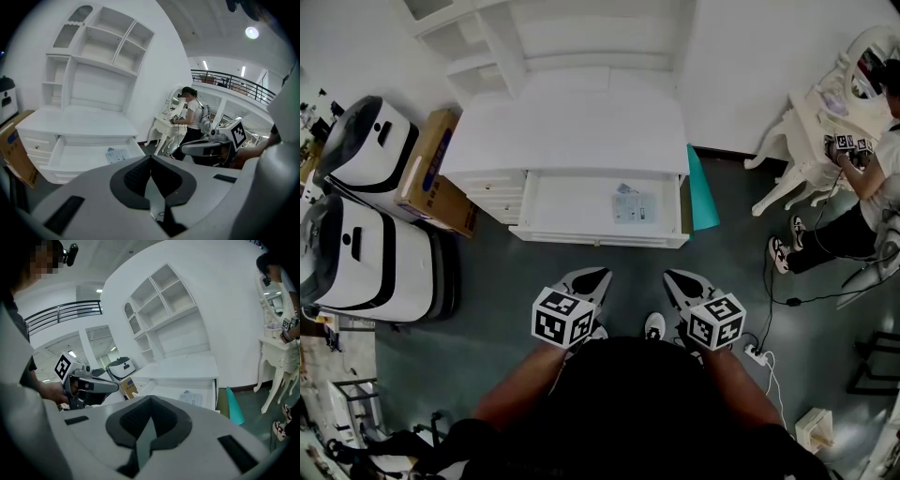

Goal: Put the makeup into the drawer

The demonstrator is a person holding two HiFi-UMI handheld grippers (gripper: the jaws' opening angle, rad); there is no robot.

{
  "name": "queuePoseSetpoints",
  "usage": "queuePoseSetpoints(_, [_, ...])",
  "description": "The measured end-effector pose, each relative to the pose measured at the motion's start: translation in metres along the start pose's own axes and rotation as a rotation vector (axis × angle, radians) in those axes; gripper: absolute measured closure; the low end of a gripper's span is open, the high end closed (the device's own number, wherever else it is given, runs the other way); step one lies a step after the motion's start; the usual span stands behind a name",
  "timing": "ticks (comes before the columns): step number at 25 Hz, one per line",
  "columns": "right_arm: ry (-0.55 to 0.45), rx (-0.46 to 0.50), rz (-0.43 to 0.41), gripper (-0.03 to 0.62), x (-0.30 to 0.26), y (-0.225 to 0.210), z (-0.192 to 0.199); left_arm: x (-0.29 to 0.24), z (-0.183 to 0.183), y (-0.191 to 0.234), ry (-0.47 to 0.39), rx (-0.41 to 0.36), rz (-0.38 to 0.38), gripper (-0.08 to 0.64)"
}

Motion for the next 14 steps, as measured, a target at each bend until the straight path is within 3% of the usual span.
queuePoseSetpoints(14, [0.012, -0.005, 0.005, 0.566, -0.0009, -0.0019, 0.0028, 0.0009, 0.0000, -0.0008, -0.001, 0.007, 0.002, 0.549])
Point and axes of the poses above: the fingertips, and each gripper's own axes: x backward along the fingers, y to its left, z out of its underside, the point moved 1 cm from there along x, backward along the fingers
